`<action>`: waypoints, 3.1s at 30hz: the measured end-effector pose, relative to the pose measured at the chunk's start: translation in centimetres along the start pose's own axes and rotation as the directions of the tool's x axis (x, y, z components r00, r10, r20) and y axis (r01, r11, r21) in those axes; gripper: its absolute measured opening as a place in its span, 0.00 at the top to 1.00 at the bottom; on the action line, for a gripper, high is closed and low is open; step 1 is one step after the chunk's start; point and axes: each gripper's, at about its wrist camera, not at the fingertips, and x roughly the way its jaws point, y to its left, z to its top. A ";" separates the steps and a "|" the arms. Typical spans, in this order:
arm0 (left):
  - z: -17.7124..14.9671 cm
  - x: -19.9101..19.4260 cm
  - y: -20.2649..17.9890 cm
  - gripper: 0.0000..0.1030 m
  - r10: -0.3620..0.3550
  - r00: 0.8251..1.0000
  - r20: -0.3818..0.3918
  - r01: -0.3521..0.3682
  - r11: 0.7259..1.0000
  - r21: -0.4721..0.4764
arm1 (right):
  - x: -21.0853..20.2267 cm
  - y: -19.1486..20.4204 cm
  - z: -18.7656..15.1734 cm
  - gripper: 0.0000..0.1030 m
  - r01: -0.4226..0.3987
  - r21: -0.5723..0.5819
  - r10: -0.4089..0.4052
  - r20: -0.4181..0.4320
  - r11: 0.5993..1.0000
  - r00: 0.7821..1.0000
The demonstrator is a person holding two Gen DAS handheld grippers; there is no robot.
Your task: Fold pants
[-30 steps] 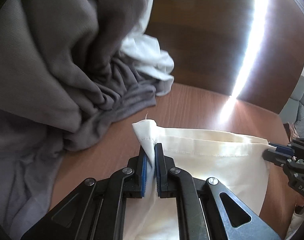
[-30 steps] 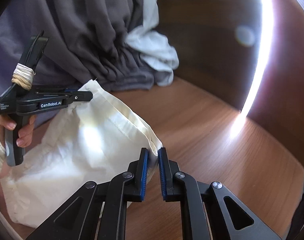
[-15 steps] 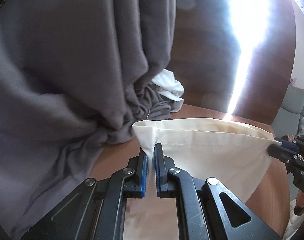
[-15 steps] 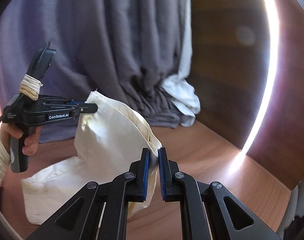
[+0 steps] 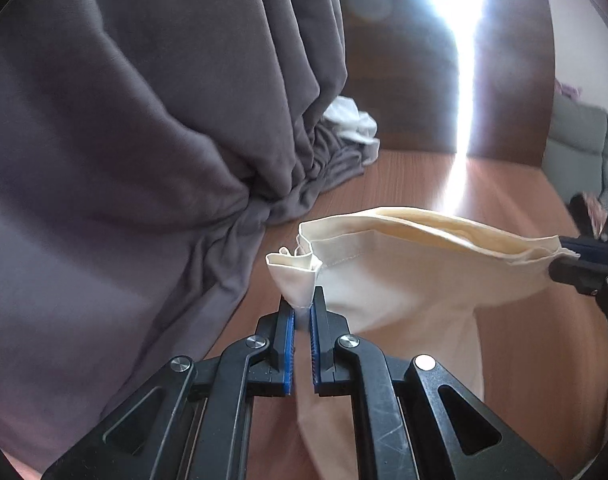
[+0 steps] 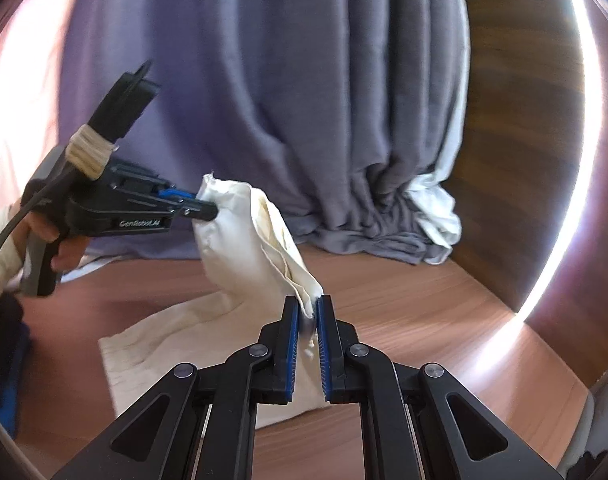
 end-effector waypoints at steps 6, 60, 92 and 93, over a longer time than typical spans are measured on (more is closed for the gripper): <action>-3.9 -2.0 0.0 0.92 0.028 0.998 -0.057 -0.026 0.999 0.038 | -1.0 3.6 -1.2 0.90 -0.069 -0.066 0.066 -0.044 0.995 0.997; -19.2 -7.6 -6.8 0.61 0.173 0.957 -0.233 -0.284 0.399 -0.872 | 2.2 1.8 -7.6 0.60 -0.436 0.157 0.459 -0.426 0.886 0.780; -19.7 -10.2 -6.5 0.95 0.151 0.938 -0.312 -0.346 0.377 -0.859 | -0.2 7.0 -9.5 0.86 -0.701 0.046 0.622 -0.504 0.711 0.599; -20.1 -10.2 -6.7 0.95 0.147 0.934 -0.327 -0.358 0.378 -0.854 | -0.2 7.3 -9.4 0.83 -0.701 0.037 0.613 -0.519 0.712 0.595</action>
